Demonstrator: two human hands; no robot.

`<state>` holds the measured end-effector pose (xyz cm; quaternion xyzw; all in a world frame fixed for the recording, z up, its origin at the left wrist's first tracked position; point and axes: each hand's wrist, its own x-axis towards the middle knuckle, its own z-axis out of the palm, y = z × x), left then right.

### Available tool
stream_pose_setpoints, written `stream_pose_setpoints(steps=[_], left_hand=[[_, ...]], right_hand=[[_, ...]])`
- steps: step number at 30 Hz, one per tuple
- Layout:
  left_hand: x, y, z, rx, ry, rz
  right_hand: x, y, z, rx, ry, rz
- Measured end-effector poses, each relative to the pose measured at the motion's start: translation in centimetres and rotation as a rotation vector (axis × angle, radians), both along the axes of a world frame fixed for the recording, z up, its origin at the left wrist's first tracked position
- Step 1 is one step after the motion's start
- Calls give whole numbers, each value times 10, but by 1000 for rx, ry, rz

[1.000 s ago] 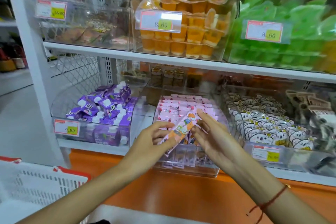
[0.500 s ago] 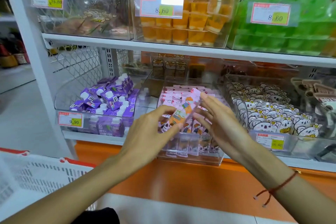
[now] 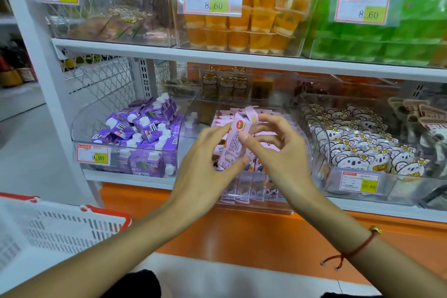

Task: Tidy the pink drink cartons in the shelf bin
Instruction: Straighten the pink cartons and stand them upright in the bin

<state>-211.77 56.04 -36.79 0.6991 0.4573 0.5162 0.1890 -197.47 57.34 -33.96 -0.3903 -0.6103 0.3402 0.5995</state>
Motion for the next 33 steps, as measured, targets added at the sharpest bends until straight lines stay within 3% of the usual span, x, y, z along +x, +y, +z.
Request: stream_pose_setpoints(steps=[3,8,12,17,22,29,33], left_hand=[[-1,2,4,-50,-65,-46],[-2,1,14,-395,-365,-155],[-2,-2,16,-547,-427,-190],[-3,-2,15,-516,-398,-194],[-10,3,17,-377,-317,-239],[-7,-2,15,-377,-316,-309],[-5,3,16,-387,-467,-220]], right_hand=[[0,-1,0,-1,3,-12],[8,4,5,-165,-44,118],[11,5,0,-283,-30,161],[13,4,-1,-251,-52,172],[16,1,-1,-35,-156,216],[16,-6,-3,105,-277,258],[17,-6,-6,116,-346,222]])
